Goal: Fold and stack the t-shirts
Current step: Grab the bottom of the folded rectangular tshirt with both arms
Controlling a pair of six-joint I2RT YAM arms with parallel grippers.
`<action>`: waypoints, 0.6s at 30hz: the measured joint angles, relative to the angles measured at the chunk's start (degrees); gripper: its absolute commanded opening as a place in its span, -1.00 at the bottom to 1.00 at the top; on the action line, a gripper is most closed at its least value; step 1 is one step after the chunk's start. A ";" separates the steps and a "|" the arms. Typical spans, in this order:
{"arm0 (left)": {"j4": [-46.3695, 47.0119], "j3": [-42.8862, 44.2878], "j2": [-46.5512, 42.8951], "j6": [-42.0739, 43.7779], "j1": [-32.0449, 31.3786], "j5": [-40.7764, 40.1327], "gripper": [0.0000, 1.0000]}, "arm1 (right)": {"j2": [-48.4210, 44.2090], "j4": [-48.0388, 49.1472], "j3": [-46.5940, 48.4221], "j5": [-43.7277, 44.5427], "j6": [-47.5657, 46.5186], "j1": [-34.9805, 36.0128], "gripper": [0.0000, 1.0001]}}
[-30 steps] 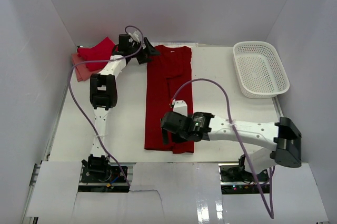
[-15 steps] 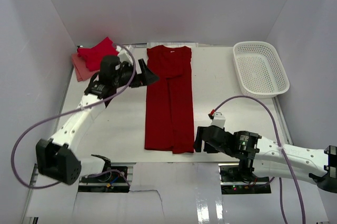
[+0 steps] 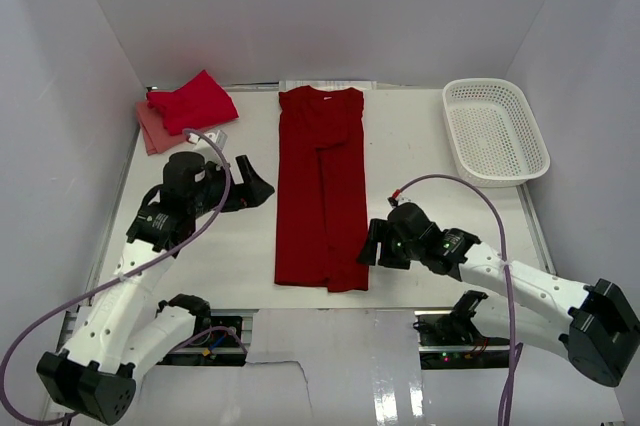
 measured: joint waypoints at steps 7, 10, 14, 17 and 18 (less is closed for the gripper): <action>-2.27 -10.69 1.44 -2.05 -0.72 -1.05 0.96 | -0.33 12.35 -7.82 -14.45 0.46 -6.21 0.28; -3.37 -11.65 -0.74 -3.17 -1.68 -0.09 0.96 | -0.24 14.40 -10.54 -17.55 1.14 -6.21 0.28; -1.01 -11.67 -2.25 -4.85 -2.73 0.94 0.96 | -0.24 16.11 -12.48 -19.54 1.90 -6.19 0.28; 2.32 -13.53 -0.90 -6.69 -6.32 -0.48 0.96 | 0.59 16.96 -12.85 -19.96 1.95 -6.19 0.28; 3.13 -14.71 -0.79 -7.39 -7.72 -1.31 0.96 | 1.16 17.07 -12.85 -19.98 1.88 -6.19 0.29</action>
